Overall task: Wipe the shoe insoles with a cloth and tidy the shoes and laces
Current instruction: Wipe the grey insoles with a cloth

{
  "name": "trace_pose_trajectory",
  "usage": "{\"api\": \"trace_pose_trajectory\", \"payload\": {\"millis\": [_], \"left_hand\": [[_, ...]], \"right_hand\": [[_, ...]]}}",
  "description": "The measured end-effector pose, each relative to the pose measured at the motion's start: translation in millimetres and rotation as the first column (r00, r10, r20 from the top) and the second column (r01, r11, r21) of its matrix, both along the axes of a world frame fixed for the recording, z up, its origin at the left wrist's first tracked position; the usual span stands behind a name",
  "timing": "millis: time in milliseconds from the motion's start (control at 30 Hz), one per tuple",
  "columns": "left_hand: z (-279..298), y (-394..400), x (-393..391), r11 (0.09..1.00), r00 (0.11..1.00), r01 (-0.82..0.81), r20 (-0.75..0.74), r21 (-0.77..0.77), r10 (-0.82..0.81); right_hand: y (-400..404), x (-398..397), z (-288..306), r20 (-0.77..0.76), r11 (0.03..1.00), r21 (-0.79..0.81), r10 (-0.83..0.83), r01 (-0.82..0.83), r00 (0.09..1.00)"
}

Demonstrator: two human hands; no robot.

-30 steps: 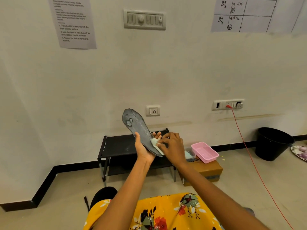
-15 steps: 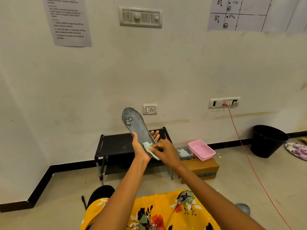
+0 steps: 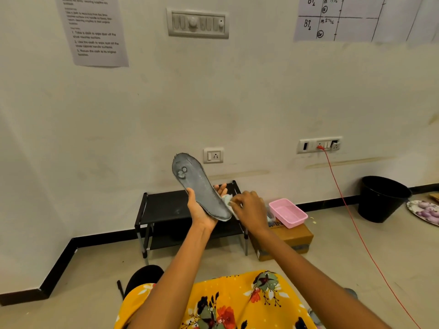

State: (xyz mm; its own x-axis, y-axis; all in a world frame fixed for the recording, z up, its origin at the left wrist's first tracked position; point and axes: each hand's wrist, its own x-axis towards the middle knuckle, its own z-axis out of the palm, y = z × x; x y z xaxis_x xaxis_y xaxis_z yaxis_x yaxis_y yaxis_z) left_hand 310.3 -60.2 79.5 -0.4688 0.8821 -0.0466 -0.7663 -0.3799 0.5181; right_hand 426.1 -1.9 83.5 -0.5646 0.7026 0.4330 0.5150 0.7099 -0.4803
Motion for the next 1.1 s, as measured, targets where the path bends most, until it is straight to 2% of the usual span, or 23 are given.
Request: {"api": "trace_pose_trajectory", "payload": {"millis": [200,300,367,400,500,567,667,700,767,867,1000,1100], "left_hand": [[24,7,4,0.999,0.994,-0.014,-0.104,0.033,0.017],[19,3,-2,0.998,0.993,-0.062,-0.103,0.033,0.065],[13,1,-4,0.996,0.992,-0.089,-0.084,0.013,0.090],[11,0,-3,0.996,0.992,-0.092,-0.082,-0.012,0.091],[14,-1,7,0.997,0.995,-0.039,-0.091,-0.068,0.032],[18,1,11,0.997,0.997,-0.018,-0.077,-0.080,0.012],[18,4,-3,0.996,0.997,-0.081,0.009,-0.036,0.081],[16,2,-7,0.996,0.995,-0.090,0.043,-0.020,0.090],[10,0,-10,0.998,0.996,-0.063,0.056,-0.009,0.064],[10,2,-7,0.999,0.998,-0.044,0.035,-0.018,0.044],[20,2,-8,0.994,0.994,-0.105,0.030,-0.029,0.105],[19,-5,-8,0.997,0.996,-0.083,0.037,-0.006,0.084]], "right_hand": [[-6,0,-18,-0.122,0.986,-0.114,-0.134,0.120,0.984],[9,7,-9,-0.317,0.944,-0.294,-0.241,0.147,0.917],[11,4,3,-0.394,0.940,-0.333,-0.216,0.080,0.893],[10,1,10,-0.391,0.949,-0.314,-0.161,0.033,0.906],[-1,-15,22,-0.255,0.972,-0.227,0.002,-0.062,0.967],[-18,-26,18,-0.250,0.981,-0.155,0.076,-0.117,0.965],[-46,-27,9,-0.263,0.969,0.038,0.244,-0.243,0.933],[-46,-23,5,-0.214,0.958,0.131,0.279,-0.256,0.936],[-31,-16,6,-0.125,0.958,0.216,0.221,-0.191,0.967],[-22,-21,12,-0.160,0.992,0.122,0.044,-0.025,0.986],[-50,-27,5,-0.163,0.967,0.217,0.171,-0.133,0.972],[-32,-19,7,-0.150,0.983,0.157,0.120,-0.096,0.981]]}}
